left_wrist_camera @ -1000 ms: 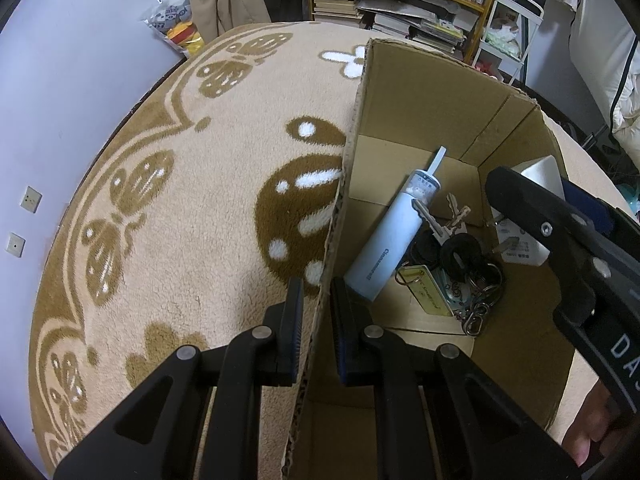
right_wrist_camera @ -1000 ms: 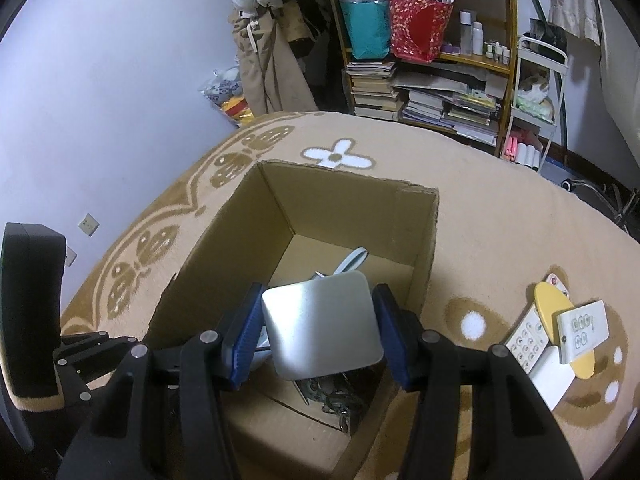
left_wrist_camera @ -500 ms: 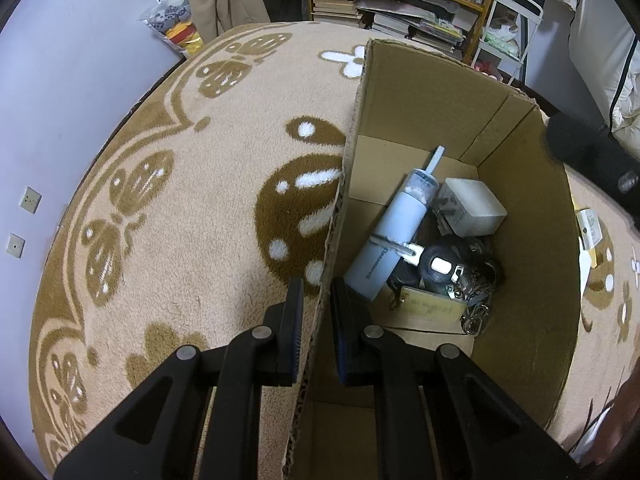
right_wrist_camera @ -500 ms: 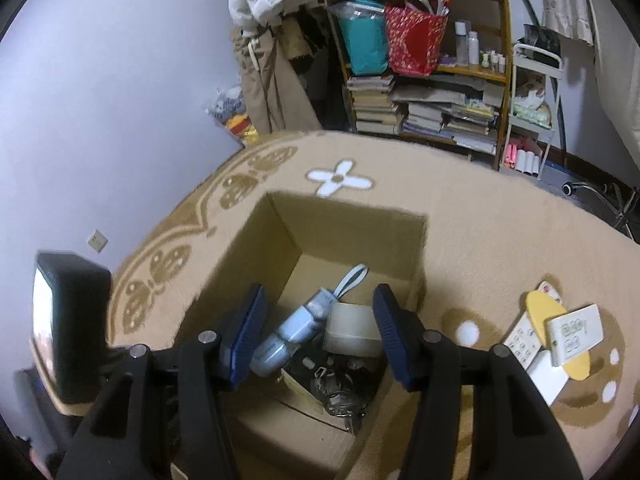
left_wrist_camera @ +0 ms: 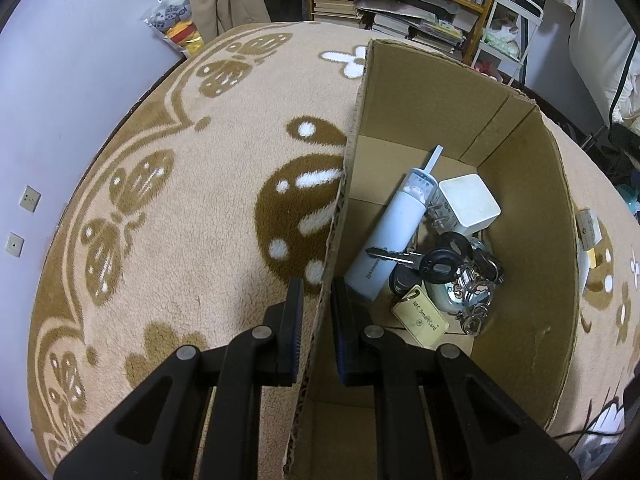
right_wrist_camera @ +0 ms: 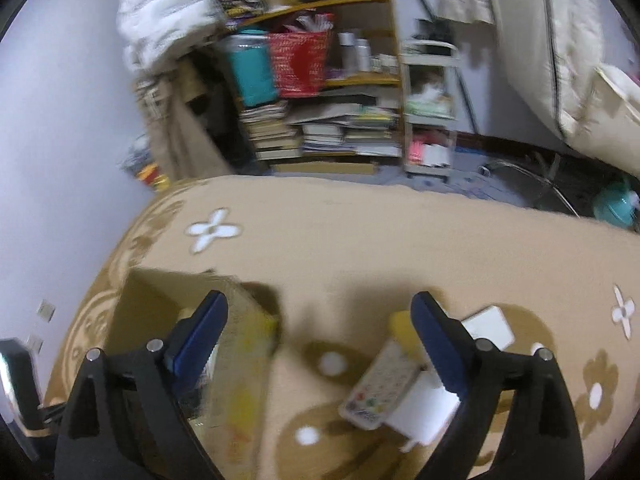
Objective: Organize rigid objects
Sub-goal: 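Move the right tool to the grey Midea remote and grasp it, then lift the grey remote, carry it into the box and open the right tool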
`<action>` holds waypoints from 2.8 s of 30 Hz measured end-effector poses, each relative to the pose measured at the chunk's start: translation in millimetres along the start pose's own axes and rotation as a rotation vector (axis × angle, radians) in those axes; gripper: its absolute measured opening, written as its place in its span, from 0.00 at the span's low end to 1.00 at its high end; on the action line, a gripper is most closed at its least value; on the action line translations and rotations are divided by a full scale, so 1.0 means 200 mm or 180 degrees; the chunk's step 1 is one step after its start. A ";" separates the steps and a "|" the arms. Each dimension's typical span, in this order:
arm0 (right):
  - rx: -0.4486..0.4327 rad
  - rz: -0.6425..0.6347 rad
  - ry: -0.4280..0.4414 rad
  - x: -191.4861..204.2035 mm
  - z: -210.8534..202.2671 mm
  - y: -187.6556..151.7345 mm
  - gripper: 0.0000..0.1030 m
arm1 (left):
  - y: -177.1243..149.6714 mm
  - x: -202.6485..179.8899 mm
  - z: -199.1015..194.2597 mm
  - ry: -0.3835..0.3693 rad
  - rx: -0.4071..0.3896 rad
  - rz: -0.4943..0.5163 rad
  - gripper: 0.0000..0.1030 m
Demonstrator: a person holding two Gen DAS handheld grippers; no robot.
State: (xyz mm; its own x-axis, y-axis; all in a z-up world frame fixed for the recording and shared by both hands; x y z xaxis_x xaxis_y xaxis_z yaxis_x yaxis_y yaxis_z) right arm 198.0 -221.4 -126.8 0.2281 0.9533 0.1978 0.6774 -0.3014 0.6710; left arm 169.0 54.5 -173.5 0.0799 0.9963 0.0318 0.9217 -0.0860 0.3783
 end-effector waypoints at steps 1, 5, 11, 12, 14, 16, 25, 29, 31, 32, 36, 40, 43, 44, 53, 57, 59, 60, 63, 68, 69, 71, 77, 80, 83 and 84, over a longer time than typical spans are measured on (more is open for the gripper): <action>0.0016 0.0032 -0.0044 -0.03 0.02 0.00 0.95 | 0.00 0.00 0.00 -0.0003 -0.0001 -0.0005 0.12; 0.0101 0.0201 -0.0312 -0.22 0.10 -0.02 0.95 | 0.00 0.00 0.00 -0.0005 0.0002 -0.0006 0.12; 0.0302 0.0327 -0.0559 -0.46 0.22 -0.07 0.95 | 0.00 0.00 0.00 0.0003 -0.0001 0.0001 0.12; 0.0320 0.0332 -0.0583 -0.48 0.23 -0.08 0.95 | 0.00 0.00 0.00 0.0003 0.0001 0.0002 0.12; 0.0339 0.0362 -0.0631 -0.53 0.25 -0.08 0.95 | 0.00 0.00 0.00 0.0009 -0.0001 0.0012 0.12; 0.0366 0.0381 -0.0647 -0.57 0.26 -0.10 0.95 | -0.01 0.00 0.00 0.0009 0.0000 0.0010 0.12; 0.0601 0.0439 -0.0785 -0.68 0.40 -0.17 0.95 | -0.01 -0.01 -0.01 0.0084 0.0002 0.0054 0.12; 0.0685 0.0410 -0.0745 -0.68 0.44 -0.20 0.95 | -0.01 -0.01 -0.01 0.0101 -0.0003 0.0061 0.12; 0.0697 0.0375 -0.0768 -0.68 0.46 -0.21 0.95 | -0.01 -0.01 -0.01 0.0080 0.0001 0.0039 0.12; 0.0690 0.0328 -0.0793 -0.68 0.46 -0.21 0.95 | -0.01 -0.01 -0.01 0.0068 0.0006 0.0040 0.12; 0.0689 0.0296 -0.0806 -0.67 0.45 -0.23 0.95 | 0.00 0.00 0.00 0.0049 0.0021 0.0014 0.12; 0.0744 0.0423 -0.0848 -0.71 0.43 -0.25 0.95 | 0.00 0.00 0.00 0.0049 0.0021 0.0018 0.12; 0.0800 0.0542 -0.0659 -0.72 0.42 -0.29 0.95 | 0.00 0.00 0.00 0.0046 0.0018 0.0017 0.12; 0.0825 0.0614 -0.0564 -0.72 0.42 -0.31 0.95 | 0.00 0.00 0.00 0.0048 0.0017 0.0020 0.12; 0.0715 0.0600 -0.0408 -0.73 0.36 -0.41 0.85 | 0.00 0.00 0.00 0.0053 0.0014 0.0030 0.12; 0.0634 0.0712 -0.0406 -0.76 0.32 -0.42 0.70 | 0.00 0.00 0.00 0.0055 0.0015 0.0031 0.12; 0.0619 0.0751 -0.0384 -0.78 0.31 -0.42 0.64 | 0.00 0.00 0.00 0.0059 0.0015 0.0034 0.12; 0.0618 0.0774 -0.0391 -0.79 0.31 -0.42 0.61 | 0.00 0.00 -0.01 0.0065 0.0012 0.0039 0.12; 0.0623 0.0869 -0.0436 -0.83 0.30 -0.42 0.53 | -0.01 0.00 -0.01 0.0082 0.0004 0.0058 0.12; 0.0577 0.0919 -0.0656 -0.86 0.25 -0.43 0.50 | -0.01 0.00 -0.01 0.0070 -0.0001 0.0033 0.12; 0.0571 0.0912 -0.0683 -0.87 0.24 -0.43 0.50 | -0.01 0.00 -0.01 0.0072 0.0000 0.0038 0.12; 0.0566 0.0897 -0.0690 -0.86 0.23 -0.43 0.50 | -0.01 0.00 -0.01 0.0072 -0.0002 0.0038 0.12; 0.0466 0.0881 -0.0635 -0.82 0.18 -0.41 0.50 | -0.01 0.00 -0.01 0.0070 -0.0001 0.0036 0.12; 0.0401 0.0868 -0.0554 -0.78 0.14 -0.40 0.50 | -0.01 0.00 -0.01 0.0072 0.0000 0.0036 0.12; 0.0370 0.0820 -0.0477 -0.73 0.11 -0.37 0.50 | -0.01 0.00 -0.01 0.0074 -0.0001 0.0041 0.12; 0.0356 0.0766 -0.0468 -0.70 0.10 -0.35 0.50 | -0.01 0.00 -0.01 0.0074 -0.0002 0.0044 0.12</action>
State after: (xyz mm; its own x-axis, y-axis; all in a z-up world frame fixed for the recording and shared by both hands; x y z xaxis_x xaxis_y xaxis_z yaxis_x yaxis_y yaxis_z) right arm 132.6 -334.7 -215.0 0.4846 0.8438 0.2306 0.6626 -0.5262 0.5330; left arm 166.5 54.7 -172.3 0.0837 0.9948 0.0585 0.9204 -0.0997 0.3782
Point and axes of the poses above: each gripper's, at about its wrist camera, not at the fingertips, and z roughly the way its jaws point, x to its left, y to its top, the point moved 6 cm from there along z, roughly the way its jaws point, and after that the axes turned 2 degrees about -x, right-handed, at the moved point
